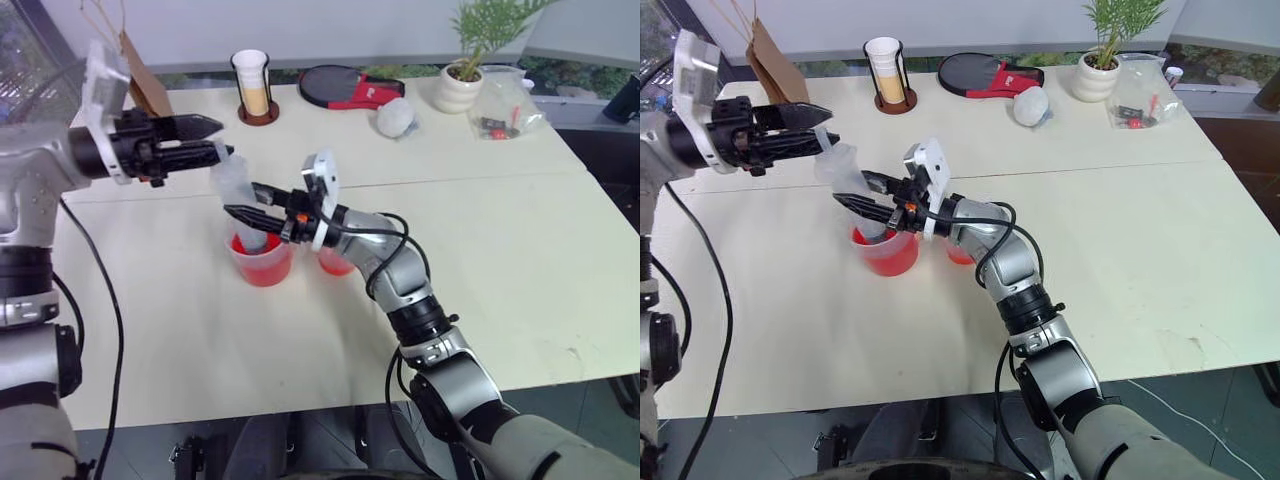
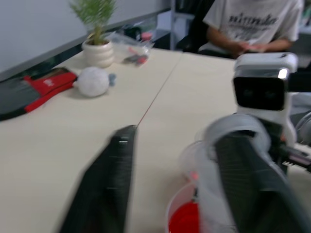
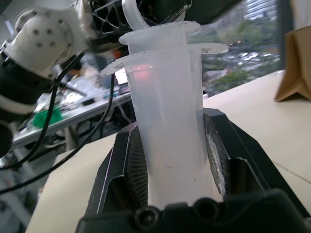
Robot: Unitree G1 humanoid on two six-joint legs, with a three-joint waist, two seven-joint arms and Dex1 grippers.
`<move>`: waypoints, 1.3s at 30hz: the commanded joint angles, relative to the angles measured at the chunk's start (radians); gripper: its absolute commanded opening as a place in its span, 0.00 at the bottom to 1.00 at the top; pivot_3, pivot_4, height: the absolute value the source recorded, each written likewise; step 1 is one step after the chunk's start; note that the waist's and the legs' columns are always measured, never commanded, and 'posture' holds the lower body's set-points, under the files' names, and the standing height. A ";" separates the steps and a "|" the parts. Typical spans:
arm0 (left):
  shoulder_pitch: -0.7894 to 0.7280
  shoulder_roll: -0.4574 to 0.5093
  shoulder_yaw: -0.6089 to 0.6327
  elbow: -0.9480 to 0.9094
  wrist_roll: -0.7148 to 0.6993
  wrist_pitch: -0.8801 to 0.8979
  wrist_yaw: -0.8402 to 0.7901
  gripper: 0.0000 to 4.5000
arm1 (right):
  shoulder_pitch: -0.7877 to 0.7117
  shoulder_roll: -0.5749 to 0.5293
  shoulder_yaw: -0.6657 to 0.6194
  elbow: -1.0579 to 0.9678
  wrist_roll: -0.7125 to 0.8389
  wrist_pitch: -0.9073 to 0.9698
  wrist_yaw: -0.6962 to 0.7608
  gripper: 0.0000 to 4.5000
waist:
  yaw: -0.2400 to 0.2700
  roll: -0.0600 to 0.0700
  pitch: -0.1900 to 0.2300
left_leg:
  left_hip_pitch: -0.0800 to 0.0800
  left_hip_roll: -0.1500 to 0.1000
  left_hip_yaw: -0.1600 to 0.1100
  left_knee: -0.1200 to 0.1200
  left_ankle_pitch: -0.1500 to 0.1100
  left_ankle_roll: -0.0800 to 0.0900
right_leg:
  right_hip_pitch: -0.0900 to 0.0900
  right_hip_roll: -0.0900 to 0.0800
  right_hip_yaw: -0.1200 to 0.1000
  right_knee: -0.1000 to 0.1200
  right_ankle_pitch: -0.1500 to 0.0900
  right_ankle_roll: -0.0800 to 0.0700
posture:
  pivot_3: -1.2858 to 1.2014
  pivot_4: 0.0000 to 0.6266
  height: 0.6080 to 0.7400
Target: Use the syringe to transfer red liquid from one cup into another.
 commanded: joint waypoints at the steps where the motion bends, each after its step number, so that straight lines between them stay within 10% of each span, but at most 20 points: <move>1: -0.050 0.003 0.035 0.001 -0.015 0.017 0.015 0.13 | -0.003 0.021 0.032 -0.061 -0.005 -0.024 0.015 0.30 | 0.000 0.000 0.000 | 0.000 0.000 0.000 0.000 0.000 0.000 | 0.000 0.000 0.000 0.000 0.000 0.000 | 0.52 0.24 0.98; 22: -0.177 0.011 0.117 0.033 -0.077 0.088 0.059 0.04 | 0.006 0.041 0.035 -0.028 -0.014 -0.062 -0.017 0.30 | -0.001 0.000 0.000 | 0.000 0.000 0.000 0.000 0.000 0.000 | 0.000 0.000 0.000 0.000 0.000 0.000 | 0.52 0.24 0.98; 28: -0.006 0.115 0.132 0.011 -0.055 0.098 -0.001 0.56 | -0.067 0.019 -0.068 -0.124 0.067 0.038 -0.072 0.30 | -0.014 0.000 0.000 | 0.000 0.001 0.000 -0.001 0.000 0.000 | -0.001 0.001 0.000 0.000 0.000 0.000 | 0.52 0.24 0.98; 39: 0.246 0.153 0.257 -0.101 -0.100 0.111 0.055 0.56 | -0.108 -0.025 -0.169 -0.254 0.179 0.204 -0.158 0.30 | 0.004 0.000 0.000 | 0.000 0.000 -0.001 -0.001 0.000 0.000 | 0.000 0.000 0.001 -0.001 0.000 0.000 | 0.52 0.24 0.98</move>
